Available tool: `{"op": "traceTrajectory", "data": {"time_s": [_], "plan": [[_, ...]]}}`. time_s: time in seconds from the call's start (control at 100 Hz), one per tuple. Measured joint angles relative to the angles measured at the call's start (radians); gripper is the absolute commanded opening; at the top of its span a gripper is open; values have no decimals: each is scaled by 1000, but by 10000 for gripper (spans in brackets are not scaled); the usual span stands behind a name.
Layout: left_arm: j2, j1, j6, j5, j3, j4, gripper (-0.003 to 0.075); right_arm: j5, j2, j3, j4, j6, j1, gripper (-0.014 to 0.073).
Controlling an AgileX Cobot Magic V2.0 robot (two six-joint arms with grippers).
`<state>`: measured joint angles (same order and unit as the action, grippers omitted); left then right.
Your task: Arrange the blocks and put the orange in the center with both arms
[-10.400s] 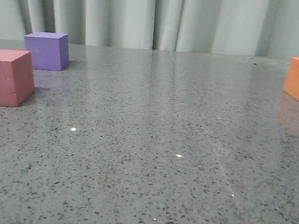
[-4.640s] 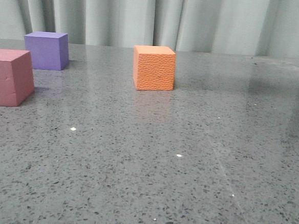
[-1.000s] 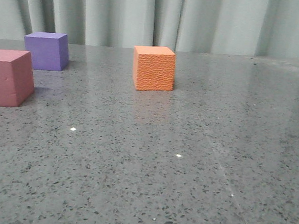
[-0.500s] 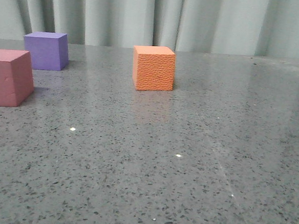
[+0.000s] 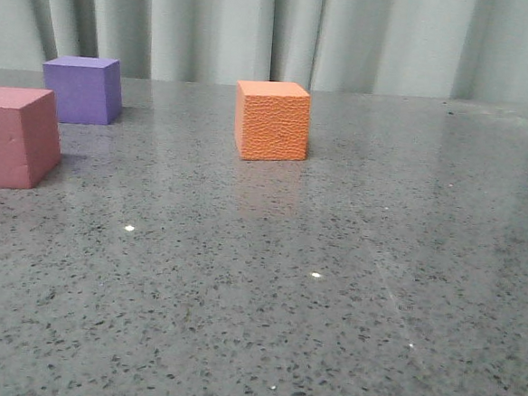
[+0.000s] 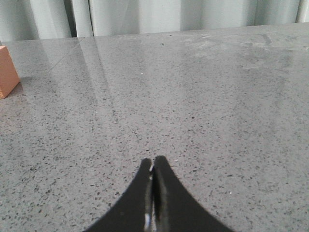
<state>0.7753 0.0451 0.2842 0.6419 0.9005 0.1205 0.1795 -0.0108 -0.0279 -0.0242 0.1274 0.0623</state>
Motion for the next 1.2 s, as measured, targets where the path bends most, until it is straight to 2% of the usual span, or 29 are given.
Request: {"op": "traceTrajectory", "data": {"time_s": [0.11, 0.17, 0.25, 0.33, 0.38, 0.39, 0.4, 0.41, 0.57, 0.71, 0.86, 1.04, 1.2], "plan": [[64, 0, 0, -14, 12, -5, 28, 0, 0, 0, 0, 0, 0, -67], [91, 0, 0, -35, 12, -25, 117, 0, 0, 0, 0, 0, 0, -67], [120, 0, -3, -65, 12, -59, 288, 0, 0, 0, 0, 0, 0, -67], [137, 8, -29, -100, 12, -80, 549, 0, 0, 0, 0, 0, 0, -67], [142, 21, -50, -122, 12, -82, 677, 0, 0, 0, 0, 0, 0, -67], [143, 26, -53, -126, 12, -82, 677, 0, 0, 0, 0, 0, 0, -67], [144, 28, -55, -132, 12, -83, 718, 0, 0, 0, 0, 0, 0, -67], [144, 33, -58, -136, 12, -83, 725, 0, 0, 0, 0, 0, 0, -67], [147, 106, -73, -223, 12, -90, 622, 0, 0, 0, 0, 0, 0, -67], [157, 229, -74, -314, 19, -92, 620, 0, 0, 0, 1, 0, 0, -67], [218, 426, -75, -399, 53, -54, 620, 0, 0, 0, 1, 0, 0, -67], [441, 605, -75, -389, 223, -45, 619, 0, 0, 0, 1, 0, 0, -67], [691, 645, -28, -240, 469, -39, 618, 0, 0, 0, 1, 0, 0, -67]]}}
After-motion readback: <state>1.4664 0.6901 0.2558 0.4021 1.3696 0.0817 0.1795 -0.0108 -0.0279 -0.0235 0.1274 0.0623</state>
